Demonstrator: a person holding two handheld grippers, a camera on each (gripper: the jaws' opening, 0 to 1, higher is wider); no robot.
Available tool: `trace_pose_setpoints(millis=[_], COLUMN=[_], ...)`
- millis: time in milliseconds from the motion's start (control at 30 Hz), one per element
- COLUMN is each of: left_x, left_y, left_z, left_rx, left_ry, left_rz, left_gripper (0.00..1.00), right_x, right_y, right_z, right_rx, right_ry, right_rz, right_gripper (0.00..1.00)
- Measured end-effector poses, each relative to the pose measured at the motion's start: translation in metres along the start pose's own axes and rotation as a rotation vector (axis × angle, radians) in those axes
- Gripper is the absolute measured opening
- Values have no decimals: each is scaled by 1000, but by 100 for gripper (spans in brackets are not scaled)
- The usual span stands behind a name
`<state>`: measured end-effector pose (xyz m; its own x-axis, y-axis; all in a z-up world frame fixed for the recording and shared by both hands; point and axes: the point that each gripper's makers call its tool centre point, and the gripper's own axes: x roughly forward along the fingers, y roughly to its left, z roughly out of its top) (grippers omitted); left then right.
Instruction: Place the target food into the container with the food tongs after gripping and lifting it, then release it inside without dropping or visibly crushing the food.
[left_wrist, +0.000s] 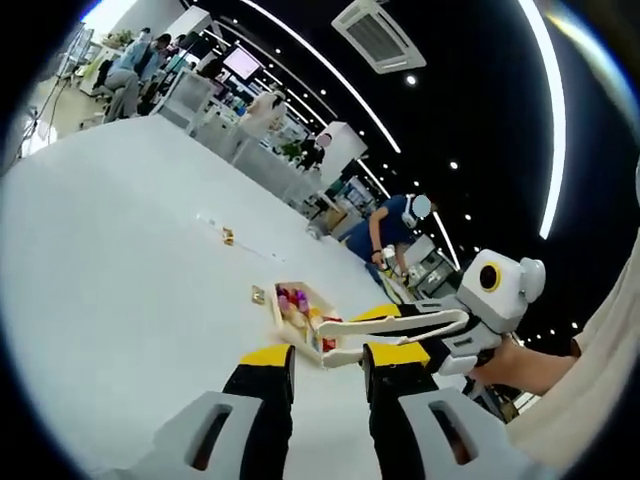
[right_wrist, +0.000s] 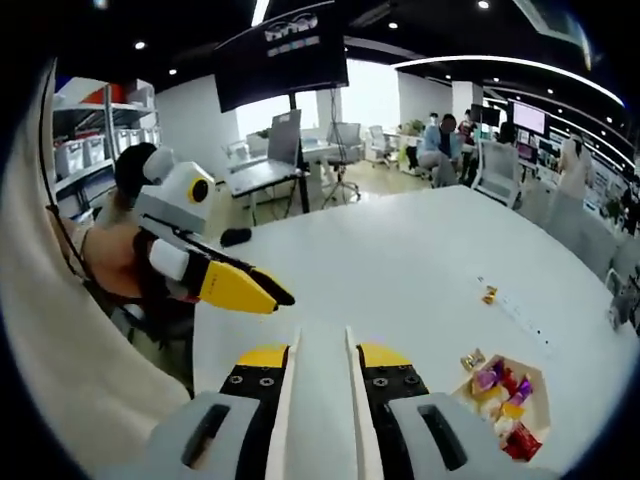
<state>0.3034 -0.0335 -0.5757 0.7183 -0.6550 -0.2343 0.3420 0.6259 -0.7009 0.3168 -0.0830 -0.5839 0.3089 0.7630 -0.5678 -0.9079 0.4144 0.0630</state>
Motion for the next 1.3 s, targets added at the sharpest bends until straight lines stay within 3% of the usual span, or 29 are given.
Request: trace_pose_setpoints(millis=[300, 633, 900, 1300], left_x=[-8, -15, -20, -17], left_y=[4, 4, 11, 25], left_z=[0, -1, 2, 14], left_rx=[36, 98, 109, 120], left_ry=[7, 37, 46, 50], left_rz=[17, 21, 30, 48], left_gripper=[31, 32, 32, 33], right_x=[-2, 8, 17, 32], right_y=[-29, -68, -103, -160], right_z=[-21, -27, -19, 2], right_rx=[64, 153, 212, 231], right_ry=[30, 30, 5, -11], right_rz=[-61, -132, -203, -291], right_gripper=[25, 25, 25, 25])
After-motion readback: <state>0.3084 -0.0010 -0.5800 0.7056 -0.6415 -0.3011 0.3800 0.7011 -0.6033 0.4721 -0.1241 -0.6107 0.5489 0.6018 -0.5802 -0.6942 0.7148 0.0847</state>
